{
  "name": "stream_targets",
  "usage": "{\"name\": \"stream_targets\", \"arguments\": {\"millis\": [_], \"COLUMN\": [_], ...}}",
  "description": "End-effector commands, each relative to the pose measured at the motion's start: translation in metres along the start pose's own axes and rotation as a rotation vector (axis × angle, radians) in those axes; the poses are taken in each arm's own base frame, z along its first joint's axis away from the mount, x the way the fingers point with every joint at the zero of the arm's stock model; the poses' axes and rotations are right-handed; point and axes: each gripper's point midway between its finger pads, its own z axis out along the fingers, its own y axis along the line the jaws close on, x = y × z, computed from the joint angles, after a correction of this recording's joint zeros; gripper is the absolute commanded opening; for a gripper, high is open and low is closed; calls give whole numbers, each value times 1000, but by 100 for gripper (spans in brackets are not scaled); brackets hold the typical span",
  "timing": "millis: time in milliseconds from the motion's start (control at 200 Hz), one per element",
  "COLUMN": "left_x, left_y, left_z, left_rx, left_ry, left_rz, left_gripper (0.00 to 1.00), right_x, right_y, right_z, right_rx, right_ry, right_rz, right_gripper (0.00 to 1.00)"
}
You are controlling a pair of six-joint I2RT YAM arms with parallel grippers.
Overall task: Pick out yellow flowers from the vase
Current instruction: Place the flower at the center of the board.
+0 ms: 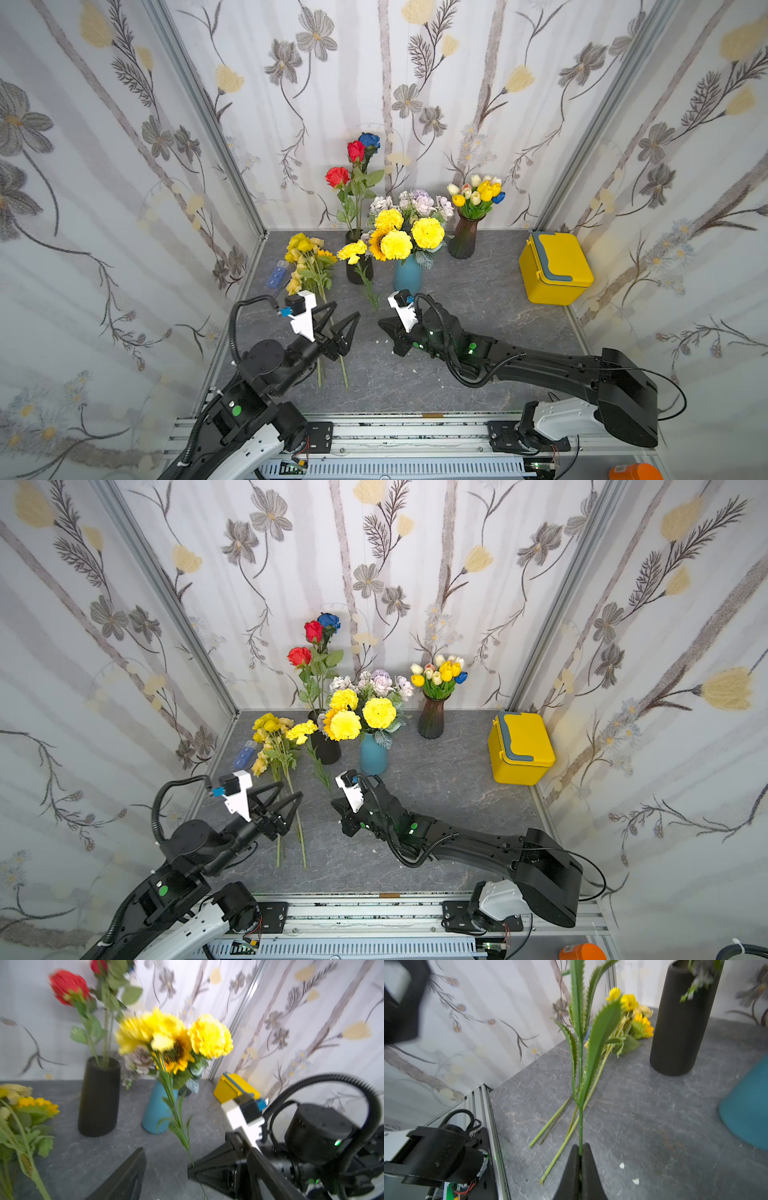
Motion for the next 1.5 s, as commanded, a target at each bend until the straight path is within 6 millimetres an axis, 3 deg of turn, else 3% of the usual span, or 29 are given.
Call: {"name": "stream_targets", "arguments": {"millis": [0,145,435,604,764,884,1049,1149,1329,1374,1494], "left_x": [-32,-44,-37,-36,-36,-37,-33,-29,-16,-11,-3], "left_y": [32,47,54,56,57,57,59,59,57,58,59], "left_z": [-25,-44,-41,-42,-43,-42,-36,-31,-14,-10,-1], "left_rx": [-172,-249,-287,-299,-307,-311,-325,-327,-327,-330,-332], "left_ry": [-177,-261,-222,-218,-223,-222,-204,-189,-119,-100,-83], "left_rz": [-23,-60,-101,-109,-107,-103,-97,-91,-76,-74,-79], "left_gripper": [82,84,89,89,89,90,90,90,90,90,90], "right_x": [37,67,108,125,138,138,130,115,62,37,9], "right_y": [-1,-3,-26,-54,-65,-71,-75,-74,-71,-70,-70], "right_z": [6,25,83,95,98,93,81,71,33,16,-9], "right_rx": [10,18,107,170,190,228,258,266,274,278,288], "right_ry": [153,279,461,502,531,529,500,460,270,173,47], "right_rz": [78,134,207,284,320,308,287,267,138,106,25], "right_gripper": [0,0,0,0,0,22,33,39,46,51,59]}}
